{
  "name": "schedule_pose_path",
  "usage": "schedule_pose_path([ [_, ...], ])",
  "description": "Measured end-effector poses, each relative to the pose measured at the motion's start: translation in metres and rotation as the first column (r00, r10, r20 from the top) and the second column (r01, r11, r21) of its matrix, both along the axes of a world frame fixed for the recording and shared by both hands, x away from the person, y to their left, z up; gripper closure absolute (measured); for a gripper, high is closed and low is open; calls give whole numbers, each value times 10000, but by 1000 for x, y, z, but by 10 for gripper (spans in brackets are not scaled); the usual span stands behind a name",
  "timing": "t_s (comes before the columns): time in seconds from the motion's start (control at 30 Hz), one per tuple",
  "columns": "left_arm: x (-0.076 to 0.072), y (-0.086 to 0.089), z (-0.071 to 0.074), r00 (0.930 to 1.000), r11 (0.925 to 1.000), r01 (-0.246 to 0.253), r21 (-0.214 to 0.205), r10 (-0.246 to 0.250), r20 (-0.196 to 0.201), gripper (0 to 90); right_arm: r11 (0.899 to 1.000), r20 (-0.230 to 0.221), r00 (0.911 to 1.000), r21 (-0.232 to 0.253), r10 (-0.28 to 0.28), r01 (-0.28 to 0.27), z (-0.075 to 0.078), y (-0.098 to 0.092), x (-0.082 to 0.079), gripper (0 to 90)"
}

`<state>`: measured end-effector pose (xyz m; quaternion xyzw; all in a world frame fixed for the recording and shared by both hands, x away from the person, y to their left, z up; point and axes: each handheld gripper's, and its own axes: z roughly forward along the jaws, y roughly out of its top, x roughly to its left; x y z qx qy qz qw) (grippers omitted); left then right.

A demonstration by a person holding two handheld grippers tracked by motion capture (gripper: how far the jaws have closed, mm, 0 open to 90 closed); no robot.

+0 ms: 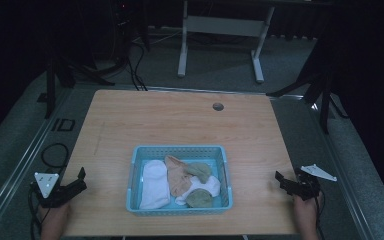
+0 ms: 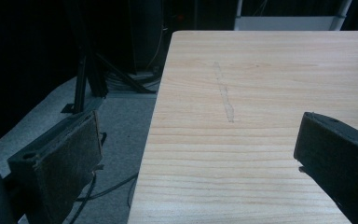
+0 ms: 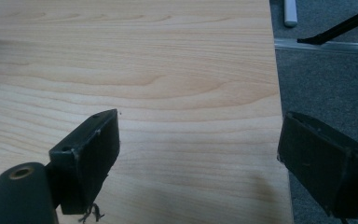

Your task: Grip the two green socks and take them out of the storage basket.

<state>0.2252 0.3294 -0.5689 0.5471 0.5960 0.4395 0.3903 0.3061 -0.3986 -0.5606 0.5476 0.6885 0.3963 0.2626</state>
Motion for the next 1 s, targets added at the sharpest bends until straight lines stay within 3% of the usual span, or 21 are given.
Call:
schedule_pose_path([
  [0.17, 0, 0, 0, 10000, 10000, -3, -18, 3, 3, 4, 9996, -157, 9995, 61, 266, -265, 0, 0, 1, 124],
  [0.33, 0, 0, 0, 10000, 10000, -13, -27, 13, 5, 4, 9902, -294, 9901, 302, 1375, -1366, 0, -1, 3, 121],
  [0.5, 0, 0, 0, 10000, 10000, -14, -23, 14, 4, 4, 9685, -543, 9671, 258, 2486, -2475, -1, 2, 4, 121],
  [0.6, 0, 0, 0, 10000, 10000, -10, -21, 10, 9, 4, 9509, -610, 9490, 318, 3094, -3080, -1, 3, 3, 122],
  [0.83, 0, 0, 0, 10000, 10000, -1, -20, 1, 4, 4, 9179, -581, 9161, 383, 3966, -3950, 2, 2, -1, 127],
  [0.9, 0, 0, 0, 10000, 10000, -6, -19, 6, 2, 4, 9030, -539, 9015, 409, 4294, -4277, 3, 1, -3, 127],
  [1.0, 0, 0, 0, 10000, 10000, -7, -24, 7, -5, 4, 8846, -857, 8806, 274, 4661, -4656, 6, 1, -5, 127],
])
